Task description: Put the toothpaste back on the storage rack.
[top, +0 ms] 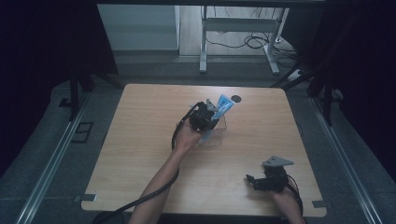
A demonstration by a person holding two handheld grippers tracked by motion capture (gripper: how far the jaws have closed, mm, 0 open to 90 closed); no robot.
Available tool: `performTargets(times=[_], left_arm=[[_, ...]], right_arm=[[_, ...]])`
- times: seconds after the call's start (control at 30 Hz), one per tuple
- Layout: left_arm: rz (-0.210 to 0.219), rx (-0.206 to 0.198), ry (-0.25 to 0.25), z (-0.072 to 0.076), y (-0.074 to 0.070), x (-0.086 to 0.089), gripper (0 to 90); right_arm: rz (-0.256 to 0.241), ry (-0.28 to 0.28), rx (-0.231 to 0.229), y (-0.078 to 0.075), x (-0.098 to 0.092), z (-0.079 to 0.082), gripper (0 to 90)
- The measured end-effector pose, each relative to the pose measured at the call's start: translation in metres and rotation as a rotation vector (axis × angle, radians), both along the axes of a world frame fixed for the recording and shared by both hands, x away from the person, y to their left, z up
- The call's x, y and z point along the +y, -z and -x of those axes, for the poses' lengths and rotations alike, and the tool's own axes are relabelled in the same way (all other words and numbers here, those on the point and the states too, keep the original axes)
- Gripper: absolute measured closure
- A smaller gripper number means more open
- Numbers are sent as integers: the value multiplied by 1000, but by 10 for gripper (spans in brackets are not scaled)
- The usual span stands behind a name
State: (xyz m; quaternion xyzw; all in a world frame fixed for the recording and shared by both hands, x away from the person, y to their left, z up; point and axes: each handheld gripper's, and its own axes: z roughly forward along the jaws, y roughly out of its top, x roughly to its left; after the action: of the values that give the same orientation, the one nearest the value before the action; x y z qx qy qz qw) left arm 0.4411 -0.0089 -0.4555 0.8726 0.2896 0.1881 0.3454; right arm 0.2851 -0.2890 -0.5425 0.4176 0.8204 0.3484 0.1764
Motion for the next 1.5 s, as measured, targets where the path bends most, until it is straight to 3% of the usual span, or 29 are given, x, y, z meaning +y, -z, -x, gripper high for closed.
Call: performTargets(times=[0.4, 0.57, 0.83, 1.1, 1.5], left_arm=[[21, 50, -27, -2, 0, 1, 671], [33, 85, -25, -2, -1, 1, 586], [32, 79, -26, -2, -2, 2, 486], [65, 101, -31, -1, -4, 6, 371], [127, 102, -23, 3, -10, 12, 269]], right_arm=[[0, 0, 0, 0, 0, 0, 82], [0, 0, 0, 0, 0, 0, 82], [0, 0, 0, 0, 0, 0, 82], [0, 0, 0, 0, 0, 0, 82], [0, -1, -1, 0, 0, 0, 82]])
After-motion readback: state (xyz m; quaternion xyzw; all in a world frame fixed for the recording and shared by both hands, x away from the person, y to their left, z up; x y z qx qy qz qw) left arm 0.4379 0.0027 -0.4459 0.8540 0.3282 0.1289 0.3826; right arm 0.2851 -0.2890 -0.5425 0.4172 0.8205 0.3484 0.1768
